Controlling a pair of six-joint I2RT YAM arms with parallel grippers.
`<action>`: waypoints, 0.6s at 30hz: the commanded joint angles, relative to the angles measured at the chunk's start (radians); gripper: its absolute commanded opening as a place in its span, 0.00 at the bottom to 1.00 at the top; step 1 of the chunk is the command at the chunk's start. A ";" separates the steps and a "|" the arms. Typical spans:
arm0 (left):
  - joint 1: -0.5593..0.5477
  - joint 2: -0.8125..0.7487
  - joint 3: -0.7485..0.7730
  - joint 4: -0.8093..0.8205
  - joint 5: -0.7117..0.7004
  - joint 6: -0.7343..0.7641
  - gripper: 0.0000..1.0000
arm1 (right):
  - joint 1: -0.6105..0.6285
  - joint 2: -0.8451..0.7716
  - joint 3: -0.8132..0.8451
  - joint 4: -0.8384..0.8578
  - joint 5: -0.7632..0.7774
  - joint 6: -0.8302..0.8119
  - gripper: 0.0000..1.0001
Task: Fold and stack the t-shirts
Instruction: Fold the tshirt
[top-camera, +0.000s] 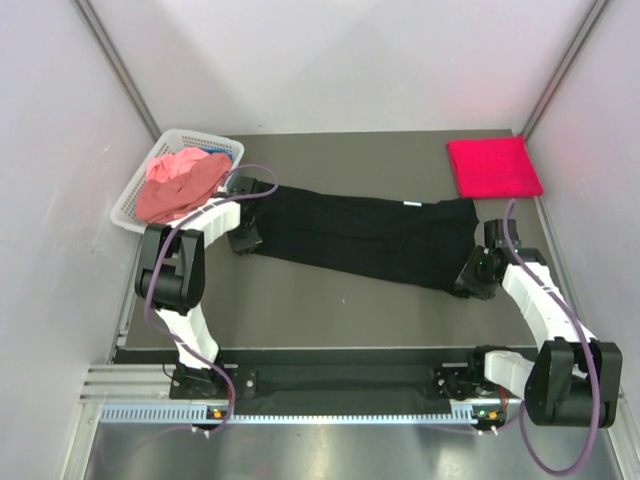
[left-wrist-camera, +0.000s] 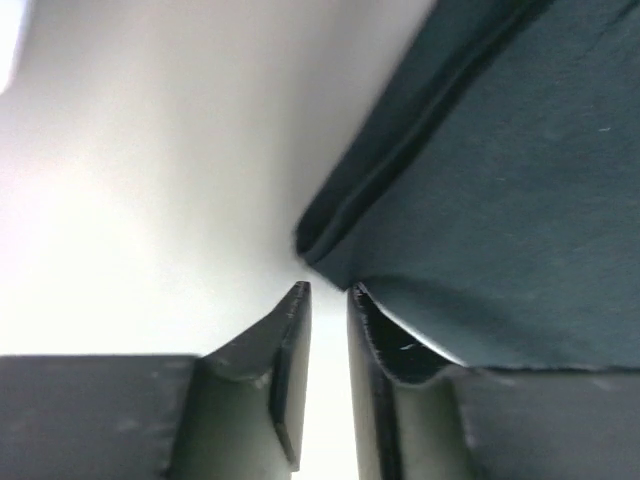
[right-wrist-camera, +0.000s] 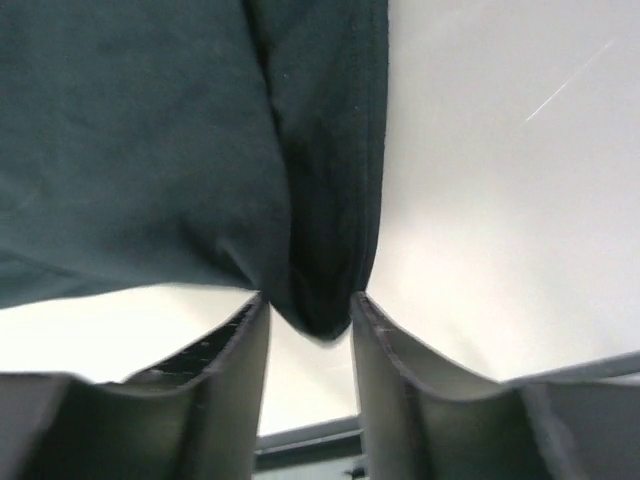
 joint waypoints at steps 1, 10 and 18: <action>0.011 -0.113 0.000 -0.075 -0.095 -0.017 0.31 | -0.020 -0.012 0.113 -0.062 0.037 -0.021 0.40; -0.072 -0.278 0.127 0.190 0.574 0.210 0.42 | -0.021 0.161 0.296 0.034 -0.049 -0.239 0.48; -0.272 -0.021 0.350 0.327 0.898 0.190 0.41 | -0.136 0.302 0.326 0.177 -0.205 -0.327 0.50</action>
